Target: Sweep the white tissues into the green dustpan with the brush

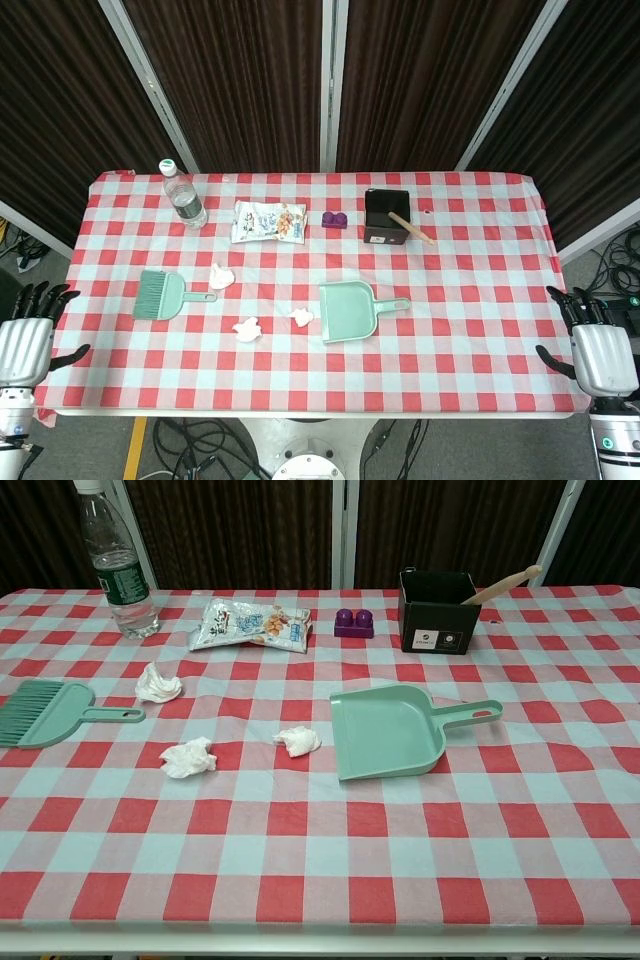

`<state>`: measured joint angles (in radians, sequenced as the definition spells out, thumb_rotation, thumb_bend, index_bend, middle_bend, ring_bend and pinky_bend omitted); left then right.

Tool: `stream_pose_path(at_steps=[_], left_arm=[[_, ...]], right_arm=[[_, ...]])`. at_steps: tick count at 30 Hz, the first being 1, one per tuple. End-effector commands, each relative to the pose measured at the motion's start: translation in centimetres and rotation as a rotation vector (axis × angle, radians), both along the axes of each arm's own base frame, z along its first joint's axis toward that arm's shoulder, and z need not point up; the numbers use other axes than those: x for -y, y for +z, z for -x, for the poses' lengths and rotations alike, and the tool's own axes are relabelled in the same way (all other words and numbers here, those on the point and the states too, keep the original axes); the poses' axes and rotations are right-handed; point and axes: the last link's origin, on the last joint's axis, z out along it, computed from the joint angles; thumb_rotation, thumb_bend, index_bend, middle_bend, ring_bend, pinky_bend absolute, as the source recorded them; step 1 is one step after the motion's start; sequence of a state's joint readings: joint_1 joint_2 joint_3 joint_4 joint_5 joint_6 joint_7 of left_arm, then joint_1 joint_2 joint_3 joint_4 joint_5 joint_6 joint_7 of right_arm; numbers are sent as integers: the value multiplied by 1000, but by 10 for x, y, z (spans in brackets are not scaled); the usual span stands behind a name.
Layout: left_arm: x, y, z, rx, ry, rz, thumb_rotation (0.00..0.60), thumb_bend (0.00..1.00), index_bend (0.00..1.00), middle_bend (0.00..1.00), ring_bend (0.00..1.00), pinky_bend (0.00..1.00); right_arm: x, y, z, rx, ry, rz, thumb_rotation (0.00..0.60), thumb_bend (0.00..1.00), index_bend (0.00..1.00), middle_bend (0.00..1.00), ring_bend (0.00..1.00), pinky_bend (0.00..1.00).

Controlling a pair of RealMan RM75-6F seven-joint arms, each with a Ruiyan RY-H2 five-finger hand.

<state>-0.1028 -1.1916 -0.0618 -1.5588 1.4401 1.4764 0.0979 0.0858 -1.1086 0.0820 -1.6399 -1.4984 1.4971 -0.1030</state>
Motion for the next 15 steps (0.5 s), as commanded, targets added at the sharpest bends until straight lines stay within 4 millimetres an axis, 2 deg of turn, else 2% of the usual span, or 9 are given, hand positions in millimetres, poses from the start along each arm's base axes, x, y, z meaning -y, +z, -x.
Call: stream_pose_path(at_steps=[1, 9, 15], left_arm=[[0, 0, 0, 0, 0, -1, 600, 111, 206, 146, 71, 81], [-8, 1, -6, -4, -34, -3, 600, 111, 206, 146, 71, 81], [-42, 4, -27, 37, -138, 18, 600, 111, 214, 146, 73, 108]], right_arm=[[0, 0, 0, 1, 0, 1, 600, 71, 142, 248, 109, 186], [-3, 4, 0, 2, 3, 15, 600, 71, 143, 248, 109, 186], [-2, 7, -2, -3, 22, 23, 600, 71, 143, 248, 112, 186]])
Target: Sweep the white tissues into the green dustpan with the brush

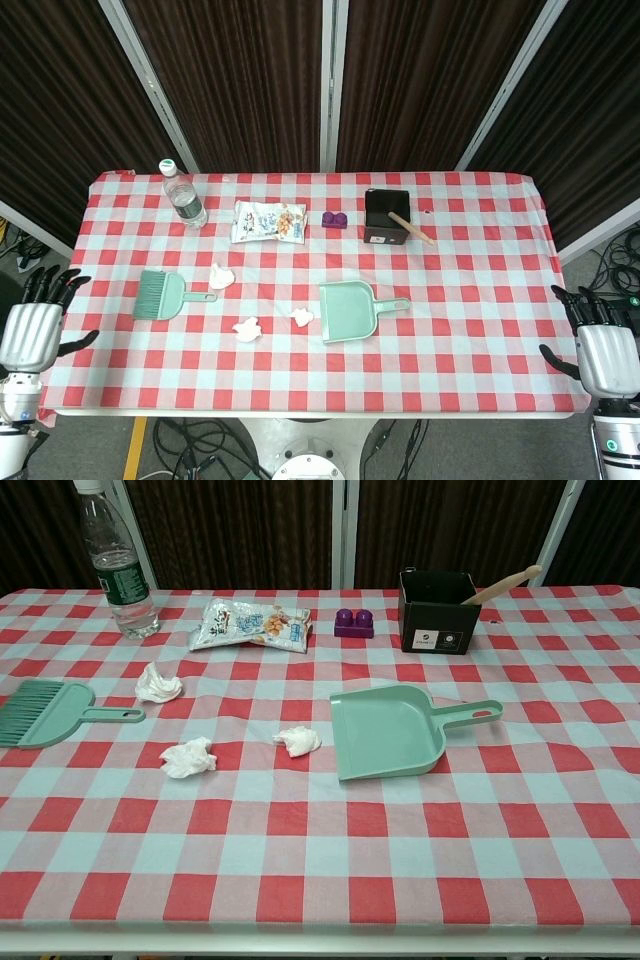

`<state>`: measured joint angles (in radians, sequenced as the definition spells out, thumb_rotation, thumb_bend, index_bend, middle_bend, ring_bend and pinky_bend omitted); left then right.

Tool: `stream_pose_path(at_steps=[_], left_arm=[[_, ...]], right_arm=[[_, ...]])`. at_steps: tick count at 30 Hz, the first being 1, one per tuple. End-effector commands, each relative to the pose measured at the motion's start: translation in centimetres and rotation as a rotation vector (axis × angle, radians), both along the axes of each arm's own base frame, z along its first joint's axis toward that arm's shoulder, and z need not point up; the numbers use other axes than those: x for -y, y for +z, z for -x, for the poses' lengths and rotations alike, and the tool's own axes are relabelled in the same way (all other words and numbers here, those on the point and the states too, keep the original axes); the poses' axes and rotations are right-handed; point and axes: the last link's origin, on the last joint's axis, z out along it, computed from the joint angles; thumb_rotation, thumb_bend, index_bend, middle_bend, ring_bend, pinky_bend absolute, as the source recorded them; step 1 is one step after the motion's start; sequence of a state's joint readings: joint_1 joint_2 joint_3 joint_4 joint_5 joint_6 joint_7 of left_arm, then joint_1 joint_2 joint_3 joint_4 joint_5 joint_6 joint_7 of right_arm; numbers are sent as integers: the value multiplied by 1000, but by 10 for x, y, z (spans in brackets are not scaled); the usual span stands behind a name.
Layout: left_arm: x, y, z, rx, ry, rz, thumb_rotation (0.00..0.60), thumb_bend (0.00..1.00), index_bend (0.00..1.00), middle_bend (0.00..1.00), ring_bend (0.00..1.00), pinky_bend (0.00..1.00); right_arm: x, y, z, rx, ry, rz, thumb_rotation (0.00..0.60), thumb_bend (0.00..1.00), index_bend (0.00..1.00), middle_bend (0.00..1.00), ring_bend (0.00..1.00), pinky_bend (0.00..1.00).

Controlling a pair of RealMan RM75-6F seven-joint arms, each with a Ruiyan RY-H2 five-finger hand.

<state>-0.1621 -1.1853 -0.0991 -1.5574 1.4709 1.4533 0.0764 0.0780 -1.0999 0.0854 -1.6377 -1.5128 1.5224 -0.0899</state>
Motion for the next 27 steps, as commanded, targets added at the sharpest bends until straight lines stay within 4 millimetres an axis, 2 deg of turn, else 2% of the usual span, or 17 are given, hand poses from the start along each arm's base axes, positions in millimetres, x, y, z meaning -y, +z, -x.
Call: stream_pose_path(at_steps=[1, 3, 6, 8, 11, 14, 19, 27], left_arm=[[-23, 0, -12, 33, -56, 31, 600, 110, 220, 146, 86, 139], [-36, -4, -18, 50, -72, 66, 600, 110, 235, 146, 142, 234], [-57, -13, -26, 59, -88, 130, 600, 112, 291, 171, 278, 480], [-71, -23, -32, 45, -95, 169, 600, 117, 353, 254, 438, 669], [-88, -39, -39, -29, -90, 222, 600, 126, 399, 342, 575, 794], [-100, -57, -47, -114, -86, 263, 600, 149, 407, 392, 663, 860], [-108, -90, -60, -235, -89, 326, 600, 197, 407, 404, 747, 912], [-112, -131, -73, -364, -57, 405, 600, 233, 408, 405, 782, 921]], right_arm=[[1, 2, -1, -6, 7, 3, 600, 71, 143, 248, 113, 186], [1, 3, -1, -8, 9, 5, 600, 70, 143, 248, 113, 187], [2, 5, -1, -10, 11, 7, 600, 71, 145, 247, 113, 190], [2, 5, -1, -10, 10, 7, 600, 71, 146, 248, 113, 194], [2, 6, 0, -12, 8, 5, 600, 71, 147, 248, 113, 198], [2, 7, 0, -14, 7, 6, 600, 71, 147, 248, 113, 201], [2, 6, 1, -16, -2, 3, 600, 71, 149, 248, 113, 205], [2, 6, 3, -17, -12, 0, 600, 71, 148, 248, 113, 210]])
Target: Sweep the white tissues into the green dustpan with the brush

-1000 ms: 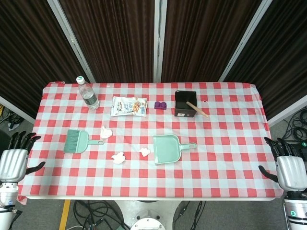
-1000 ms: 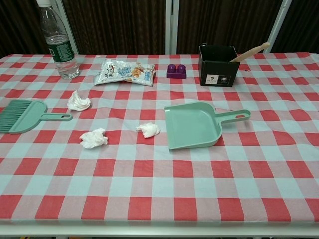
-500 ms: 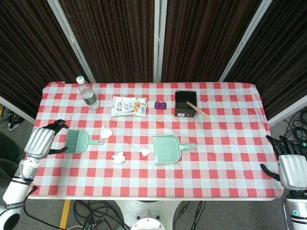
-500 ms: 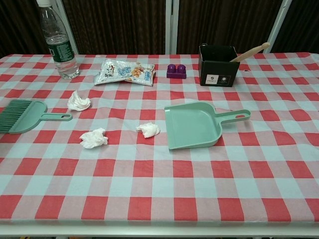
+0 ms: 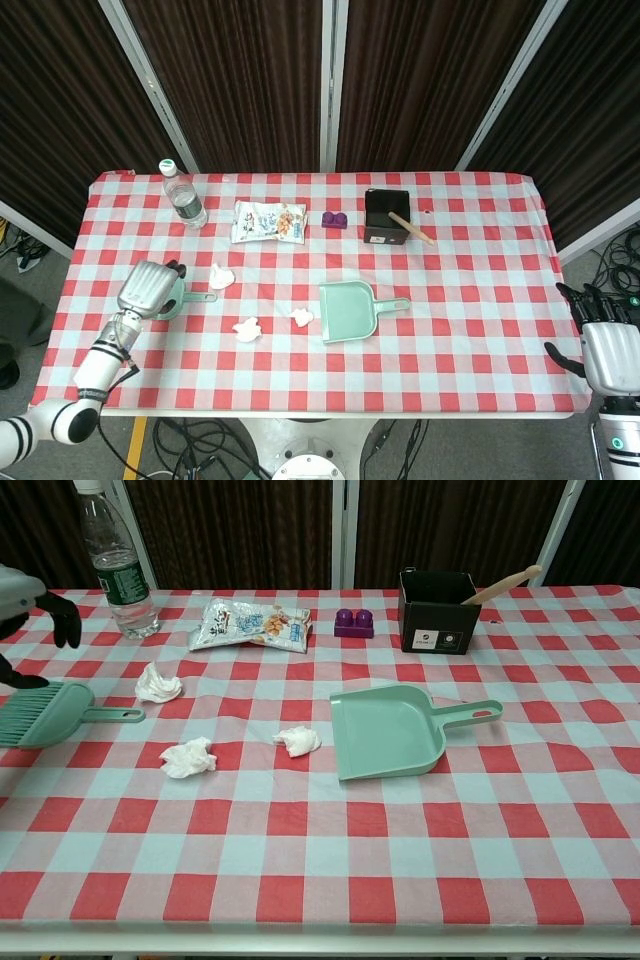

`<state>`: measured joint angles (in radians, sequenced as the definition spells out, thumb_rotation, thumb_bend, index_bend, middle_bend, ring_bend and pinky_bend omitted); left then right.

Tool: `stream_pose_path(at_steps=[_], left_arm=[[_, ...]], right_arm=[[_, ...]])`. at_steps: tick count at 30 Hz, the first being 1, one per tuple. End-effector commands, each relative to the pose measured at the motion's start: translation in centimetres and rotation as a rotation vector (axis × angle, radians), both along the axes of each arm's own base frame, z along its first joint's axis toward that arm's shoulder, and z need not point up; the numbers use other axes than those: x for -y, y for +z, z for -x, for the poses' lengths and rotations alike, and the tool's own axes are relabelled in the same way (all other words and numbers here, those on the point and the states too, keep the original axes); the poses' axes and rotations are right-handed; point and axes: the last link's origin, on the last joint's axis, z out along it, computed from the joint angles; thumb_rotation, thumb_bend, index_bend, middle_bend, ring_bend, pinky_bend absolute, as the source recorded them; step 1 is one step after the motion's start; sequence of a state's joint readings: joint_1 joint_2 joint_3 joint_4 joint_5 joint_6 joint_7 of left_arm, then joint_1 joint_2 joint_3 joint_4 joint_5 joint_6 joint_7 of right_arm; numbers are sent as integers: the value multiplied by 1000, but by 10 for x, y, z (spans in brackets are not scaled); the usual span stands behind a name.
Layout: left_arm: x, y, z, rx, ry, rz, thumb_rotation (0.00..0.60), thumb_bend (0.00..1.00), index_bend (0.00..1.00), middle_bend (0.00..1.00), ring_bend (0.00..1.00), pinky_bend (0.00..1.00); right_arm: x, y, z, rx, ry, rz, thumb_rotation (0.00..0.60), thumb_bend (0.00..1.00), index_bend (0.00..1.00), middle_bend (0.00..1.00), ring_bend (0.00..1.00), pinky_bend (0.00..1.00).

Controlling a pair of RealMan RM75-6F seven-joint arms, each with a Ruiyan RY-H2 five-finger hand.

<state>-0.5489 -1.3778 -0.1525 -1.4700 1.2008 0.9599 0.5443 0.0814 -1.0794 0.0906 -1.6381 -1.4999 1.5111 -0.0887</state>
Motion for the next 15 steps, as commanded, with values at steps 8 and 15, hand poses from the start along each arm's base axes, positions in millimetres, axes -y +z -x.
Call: stream_pose_path(at_steps=[8, 15], left_arm=[[-7, -46, -18, -82, 42, 60, 600, 245, 408, 404, 782, 922], [-13, -56, -15, -149, 86, 58, 600, 247, 413, 405, 783, 923]], right_arm=[[1, 0, 2, 2, -10, -3, 600, 71, 149, 248, 114, 212], [2, 1, 4, 3, -13, -4, 600, 71, 149, 248, 113, 215]])
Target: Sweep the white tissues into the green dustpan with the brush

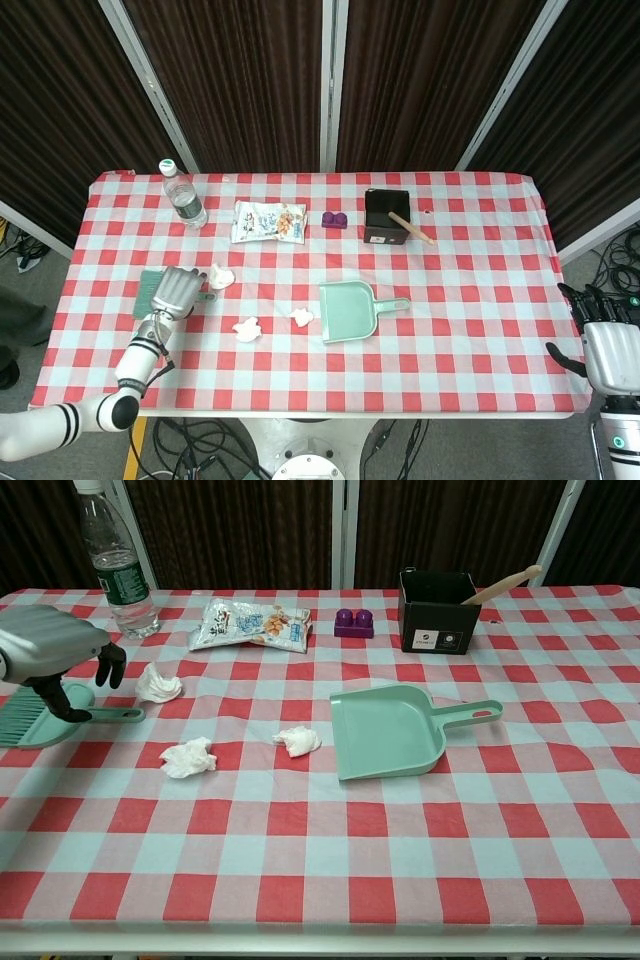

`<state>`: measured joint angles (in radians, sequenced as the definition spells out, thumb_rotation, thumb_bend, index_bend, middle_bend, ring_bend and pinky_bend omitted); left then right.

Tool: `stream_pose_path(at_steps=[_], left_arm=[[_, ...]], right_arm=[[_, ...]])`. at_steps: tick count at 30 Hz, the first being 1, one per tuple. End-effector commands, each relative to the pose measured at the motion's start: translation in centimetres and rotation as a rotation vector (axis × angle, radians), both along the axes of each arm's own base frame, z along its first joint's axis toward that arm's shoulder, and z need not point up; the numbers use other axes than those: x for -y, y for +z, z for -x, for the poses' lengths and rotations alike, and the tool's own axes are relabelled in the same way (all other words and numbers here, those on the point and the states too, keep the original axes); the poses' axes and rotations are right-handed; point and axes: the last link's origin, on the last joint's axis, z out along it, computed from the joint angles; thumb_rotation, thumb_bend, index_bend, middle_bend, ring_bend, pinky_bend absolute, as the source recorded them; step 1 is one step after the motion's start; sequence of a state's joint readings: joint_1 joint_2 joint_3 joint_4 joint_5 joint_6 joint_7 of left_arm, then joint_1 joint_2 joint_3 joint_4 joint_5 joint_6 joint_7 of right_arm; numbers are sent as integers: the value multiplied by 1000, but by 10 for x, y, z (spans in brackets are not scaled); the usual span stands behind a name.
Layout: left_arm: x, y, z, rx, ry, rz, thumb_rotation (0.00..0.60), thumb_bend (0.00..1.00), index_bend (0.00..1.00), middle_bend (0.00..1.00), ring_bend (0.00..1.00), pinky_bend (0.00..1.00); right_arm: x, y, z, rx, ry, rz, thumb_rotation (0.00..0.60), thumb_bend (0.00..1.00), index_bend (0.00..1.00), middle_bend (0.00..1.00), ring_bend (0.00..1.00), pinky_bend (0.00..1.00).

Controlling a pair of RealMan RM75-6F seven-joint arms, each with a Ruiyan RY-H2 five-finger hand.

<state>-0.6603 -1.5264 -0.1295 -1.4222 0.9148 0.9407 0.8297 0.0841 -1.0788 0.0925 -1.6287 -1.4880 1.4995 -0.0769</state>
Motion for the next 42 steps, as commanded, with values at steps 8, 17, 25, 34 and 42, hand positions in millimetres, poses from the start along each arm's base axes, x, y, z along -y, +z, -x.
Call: stream_pose_path(at_steps=[8, 17, 25, 34, 42], left_arm=[[-8, -14, 8, -50, 67, 7, 600, 260, 429, 426, 789, 923], [-12, -21, 8, -63, 74, 9, 600, 264, 432, 429, 791, 924], [-14, -27, 9, -63, 89, 22, 600, 269, 441, 437, 793, 923], [-13, -31, 9, -55, 69, 12, 600, 298, 484, 473, 802, 924], [-14, -31, 9, -37, 44, 6, 600, 357, 530, 517, 814, 923]], right_arm=[[-1, 0, 2, 1, -8, 0, 600, 71, 149, 248, 114, 216], [-2, 1, 3, 0, -14, 1, 600, 71, 149, 248, 114, 216], [-2, 1, 5, 2, -21, 1, 600, 71, 149, 248, 114, 216], [-2, 0, 6, 2, -28, -2, 600, 71, 149, 248, 114, 217], [-2, 0, 6, 3, -32, -4, 600, 71, 149, 248, 114, 216]])
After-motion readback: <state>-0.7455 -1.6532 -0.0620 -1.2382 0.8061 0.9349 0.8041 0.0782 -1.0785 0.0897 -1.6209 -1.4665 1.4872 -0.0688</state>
